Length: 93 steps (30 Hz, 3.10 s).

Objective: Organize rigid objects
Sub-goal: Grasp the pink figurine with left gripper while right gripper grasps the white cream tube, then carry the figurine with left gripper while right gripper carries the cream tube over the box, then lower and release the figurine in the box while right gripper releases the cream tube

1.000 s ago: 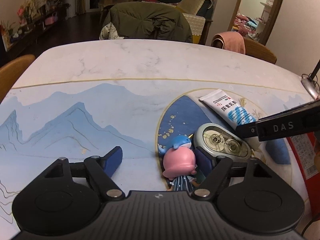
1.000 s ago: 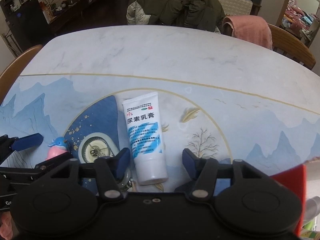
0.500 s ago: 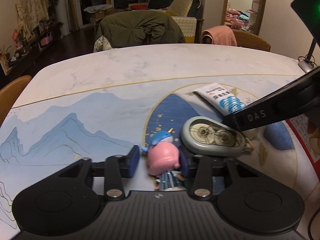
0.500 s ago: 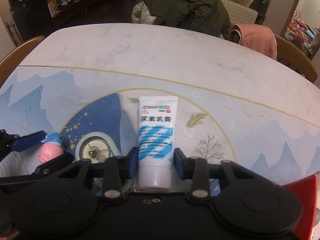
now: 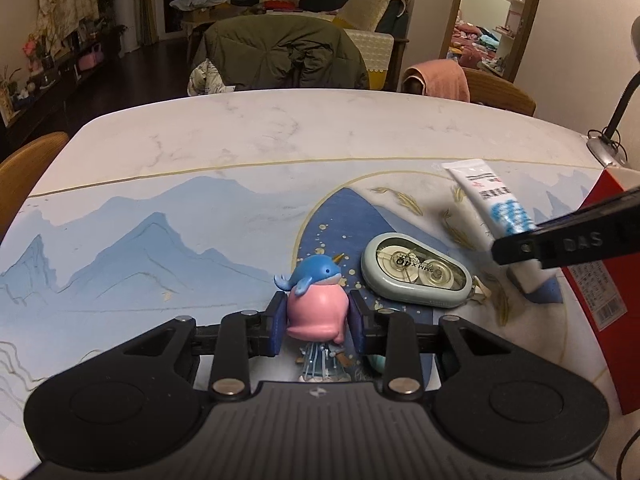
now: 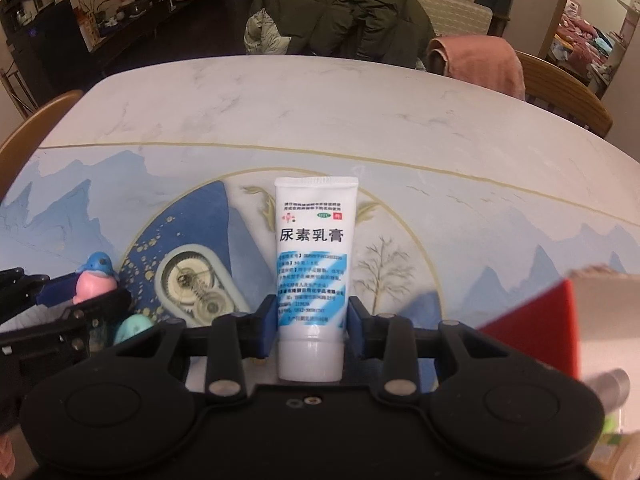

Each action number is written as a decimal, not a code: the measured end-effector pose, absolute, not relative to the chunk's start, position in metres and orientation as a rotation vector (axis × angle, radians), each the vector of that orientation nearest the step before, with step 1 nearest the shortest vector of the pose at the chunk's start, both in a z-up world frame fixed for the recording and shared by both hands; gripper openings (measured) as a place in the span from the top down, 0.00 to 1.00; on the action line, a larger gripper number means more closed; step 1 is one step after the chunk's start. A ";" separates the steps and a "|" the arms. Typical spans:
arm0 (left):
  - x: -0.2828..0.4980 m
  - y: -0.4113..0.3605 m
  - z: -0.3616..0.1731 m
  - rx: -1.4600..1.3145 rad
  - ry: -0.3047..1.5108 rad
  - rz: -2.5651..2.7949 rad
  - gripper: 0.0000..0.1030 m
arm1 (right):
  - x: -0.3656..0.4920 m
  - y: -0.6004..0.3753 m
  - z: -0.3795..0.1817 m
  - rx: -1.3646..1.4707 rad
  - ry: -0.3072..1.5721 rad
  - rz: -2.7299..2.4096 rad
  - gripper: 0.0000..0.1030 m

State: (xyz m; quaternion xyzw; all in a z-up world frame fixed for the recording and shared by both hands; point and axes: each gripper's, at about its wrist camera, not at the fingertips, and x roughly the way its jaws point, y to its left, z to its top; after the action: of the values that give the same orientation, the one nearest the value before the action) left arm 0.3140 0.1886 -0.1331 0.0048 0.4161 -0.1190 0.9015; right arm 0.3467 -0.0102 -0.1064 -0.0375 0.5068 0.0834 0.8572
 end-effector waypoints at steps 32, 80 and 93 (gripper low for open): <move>0.207 0.137 -0.022 -0.042 0.754 -0.433 0.70 | 0.199 -0.102 0.013 0.033 0.937 0.262 0.67; 0.210 -0.176 -0.059 0.164 0.927 -0.687 0.70 | 0.230 -0.332 -0.057 0.071 1.024 0.149 0.67; 0.224 -0.181 -0.082 0.155 0.990 -0.657 0.70 | 0.254 -0.311 -0.077 -0.021 1.084 0.209 0.67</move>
State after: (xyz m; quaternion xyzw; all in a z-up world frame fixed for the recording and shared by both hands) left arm 0.2238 -0.1807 -0.0818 0.0728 0.4658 -0.3093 0.8259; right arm 0.2537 -0.3108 -0.0773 -0.0098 0.5150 0.0995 0.8513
